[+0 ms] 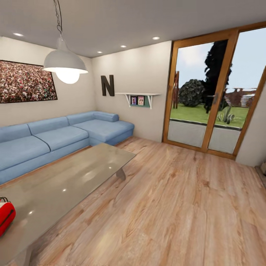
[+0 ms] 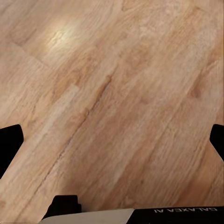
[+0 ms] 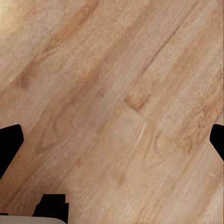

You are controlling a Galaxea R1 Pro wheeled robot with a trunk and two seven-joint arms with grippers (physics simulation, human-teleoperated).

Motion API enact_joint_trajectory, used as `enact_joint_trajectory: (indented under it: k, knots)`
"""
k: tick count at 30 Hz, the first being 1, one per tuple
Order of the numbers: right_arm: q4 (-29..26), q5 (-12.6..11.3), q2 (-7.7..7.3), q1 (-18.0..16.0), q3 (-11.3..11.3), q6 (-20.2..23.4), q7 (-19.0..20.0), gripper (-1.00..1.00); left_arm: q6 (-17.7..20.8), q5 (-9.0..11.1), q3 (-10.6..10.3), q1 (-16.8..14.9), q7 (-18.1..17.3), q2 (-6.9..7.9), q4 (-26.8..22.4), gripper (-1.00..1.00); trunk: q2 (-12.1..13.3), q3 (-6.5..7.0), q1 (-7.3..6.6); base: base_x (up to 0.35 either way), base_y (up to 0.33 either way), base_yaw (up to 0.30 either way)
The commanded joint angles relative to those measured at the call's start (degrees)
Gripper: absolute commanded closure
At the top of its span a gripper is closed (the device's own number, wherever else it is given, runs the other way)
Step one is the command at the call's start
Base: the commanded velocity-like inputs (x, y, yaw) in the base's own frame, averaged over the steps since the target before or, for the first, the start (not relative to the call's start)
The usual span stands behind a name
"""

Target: Turn on the radio receiver that's on the table in the living room.

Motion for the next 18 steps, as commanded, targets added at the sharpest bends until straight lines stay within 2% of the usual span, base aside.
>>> enact_joint_trajectory:
  k: [1,11,18]
  knots:
    - [0.00,0.00,0.00,0.00,0.00,0.00,0.00,-1.00,0.00,0.00,0.02,0.00,0.00,0.08,0.00,-1.00,0.00,0.04,0.00,0.000,0.000,0.268]
    - [0.02,0.00,0.00,0.00,0.00,0.00,0.00,-1.00,-0.05,0.35,0.04,0.00,0.00,0.35,0.00,-1.00,0.00,0.44,0.00,0.000,0.016,0.268]
    - [0.03,-0.01,0.00,0.00,0.00,0.00,0.00,-1.00,-0.06,0.35,0.04,0.00,0.00,0.33,0.00,-1.00,0.00,0.72,0.00,0.000,0.226,0.267]
